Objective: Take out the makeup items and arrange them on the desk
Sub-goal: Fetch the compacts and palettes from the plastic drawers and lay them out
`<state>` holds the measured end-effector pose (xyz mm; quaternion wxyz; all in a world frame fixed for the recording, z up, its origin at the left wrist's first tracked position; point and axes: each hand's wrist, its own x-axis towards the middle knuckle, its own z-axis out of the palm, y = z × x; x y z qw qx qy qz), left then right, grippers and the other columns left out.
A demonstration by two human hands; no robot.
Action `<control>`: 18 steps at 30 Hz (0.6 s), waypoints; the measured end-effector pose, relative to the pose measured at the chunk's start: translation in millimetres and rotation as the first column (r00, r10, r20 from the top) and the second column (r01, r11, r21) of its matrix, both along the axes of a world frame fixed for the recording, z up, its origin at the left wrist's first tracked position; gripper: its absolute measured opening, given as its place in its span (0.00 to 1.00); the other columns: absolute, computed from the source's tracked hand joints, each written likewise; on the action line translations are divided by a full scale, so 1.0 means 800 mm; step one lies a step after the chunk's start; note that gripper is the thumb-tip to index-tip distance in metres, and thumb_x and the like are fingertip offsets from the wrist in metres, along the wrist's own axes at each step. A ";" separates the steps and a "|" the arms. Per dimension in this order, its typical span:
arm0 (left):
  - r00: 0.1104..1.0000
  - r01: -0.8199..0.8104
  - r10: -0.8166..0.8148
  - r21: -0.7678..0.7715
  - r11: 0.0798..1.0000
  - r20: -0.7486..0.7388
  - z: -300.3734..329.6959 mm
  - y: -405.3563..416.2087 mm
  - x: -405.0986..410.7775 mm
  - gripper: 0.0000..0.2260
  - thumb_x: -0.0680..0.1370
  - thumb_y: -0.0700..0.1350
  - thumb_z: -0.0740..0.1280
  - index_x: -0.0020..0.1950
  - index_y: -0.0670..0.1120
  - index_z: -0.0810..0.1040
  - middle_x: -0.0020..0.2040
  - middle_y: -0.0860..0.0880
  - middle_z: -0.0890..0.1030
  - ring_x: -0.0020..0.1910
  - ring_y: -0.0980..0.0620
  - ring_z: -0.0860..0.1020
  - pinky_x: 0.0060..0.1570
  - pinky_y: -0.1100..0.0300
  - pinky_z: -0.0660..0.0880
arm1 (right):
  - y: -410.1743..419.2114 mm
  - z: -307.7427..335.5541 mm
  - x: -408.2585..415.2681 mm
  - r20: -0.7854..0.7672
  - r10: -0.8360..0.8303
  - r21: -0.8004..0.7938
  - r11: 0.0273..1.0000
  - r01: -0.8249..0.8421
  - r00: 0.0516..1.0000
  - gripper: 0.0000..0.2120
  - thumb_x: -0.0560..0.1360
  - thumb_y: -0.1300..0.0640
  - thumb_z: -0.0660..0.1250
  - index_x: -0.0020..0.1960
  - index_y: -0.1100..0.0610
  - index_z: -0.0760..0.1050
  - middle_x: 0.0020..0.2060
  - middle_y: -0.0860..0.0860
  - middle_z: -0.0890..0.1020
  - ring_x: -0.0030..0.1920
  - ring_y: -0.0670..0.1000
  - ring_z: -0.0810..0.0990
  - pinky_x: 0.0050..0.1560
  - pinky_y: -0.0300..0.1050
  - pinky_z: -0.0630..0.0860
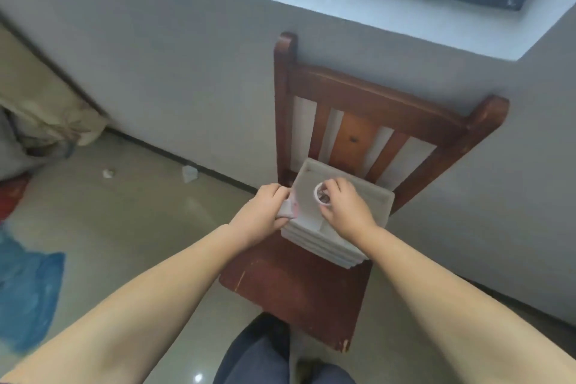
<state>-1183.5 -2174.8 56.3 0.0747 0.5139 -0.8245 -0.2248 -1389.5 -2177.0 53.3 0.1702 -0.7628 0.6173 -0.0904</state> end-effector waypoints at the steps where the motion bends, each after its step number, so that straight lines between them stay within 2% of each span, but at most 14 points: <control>1: 0.998 -0.063 0.062 -0.012 0.998 -0.031 0.010 0.022 0.010 0.20 0.74 0.46 0.70 0.62 0.42 0.69 0.61 0.46 0.71 0.62 0.46 0.68 0.56 0.57 0.70 | 0.013 0.007 0.007 0.002 0.044 -0.003 0.999 -0.044 0.999 0.14 0.75 0.56 0.65 0.59 0.57 0.69 0.58 0.53 0.72 0.59 0.54 0.70 0.48 0.47 0.74; 4: 0.960 -0.271 0.266 -0.039 0.962 -0.090 0.031 0.101 0.040 0.18 0.74 0.45 0.69 0.62 0.43 0.70 0.60 0.47 0.72 0.60 0.47 0.68 0.53 0.59 0.69 | 0.056 0.022 0.035 0.006 0.205 -0.006 0.979 -0.205 0.979 0.15 0.75 0.54 0.65 0.59 0.58 0.70 0.58 0.54 0.72 0.59 0.55 0.70 0.49 0.49 0.75; 7: 0.900 -0.432 0.430 -0.014 0.902 -0.072 0.039 0.191 0.072 0.17 0.75 0.46 0.68 0.61 0.43 0.70 0.60 0.48 0.71 0.61 0.48 0.68 0.51 0.64 0.64 | 0.107 0.033 0.073 0.026 0.342 -0.024 0.940 -0.342 0.939 0.15 0.75 0.54 0.66 0.59 0.59 0.71 0.58 0.54 0.73 0.59 0.56 0.71 0.49 0.49 0.74; 9: 0.839 -0.542 0.541 0.004 0.840 -0.059 0.041 0.255 0.094 0.17 0.75 0.47 0.68 0.60 0.43 0.69 0.60 0.48 0.71 0.61 0.48 0.68 0.51 0.62 0.66 | 0.144 0.040 0.107 0.026 0.449 -0.006 0.894 -0.449 0.893 0.14 0.77 0.53 0.63 0.59 0.58 0.70 0.60 0.53 0.72 0.60 0.55 0.70 0.50 0.47 0.72; 13: 0.658 -0.753 0.753 0.012 0.658 -0.013 0.051 0.386 0.138 0.16 0.75 0.47 0.68 0.60 0.44 0.68 0.62 0.48 0.69 0.62 0.49 0.66 0.50 0.59 0.66 | 0.223 0.050 0.191 0.015 0.633 0.036 0.774 -0.633 0.774 0.13 0.77 0.53 0.61 0.60 0.56 0.70 0.60 0.49 0.70 0.61 0.53 0.68 0.48 0.46 0.73; 15: 0.552 -0.834 0.834 0.010 0.552 0.009 0.055 0.459 0.162 0.16 0.76 0.47 0.67 0.60 0.44 0.68 0.62 0.48 0.69 0.63 0.49 0.66 0.53 0.57 0.69 | 0.267 0.052 0.238 0.009 0.738 0.052 0.674 -0.737 0.675 0.13 0.77 0.55 0.60 0.60 0.55 0.69 0.60 0.49 0.70 0.61 0.53 0.68 0.48 0.46 0.73; 18: 0.374 -0.927 0.927 -0.005 0.374 -0.008 0.059 0.573 0.191 0.17 0.75 0.46 0.68 0.60 0.43 0.69 0.61 0.47 0.70 0.62 0.47 0.68 0.58 0.56 0.68 | 0.344 0.055 0.307 0.005 0.869 0.044 0.495 -0.868 0.496 0.13 0.76 0.54 0.61 0.60 0.55 0.70 0.59 0.50 0.71 0.60 0.53 0.68 0.50 0.48 0.74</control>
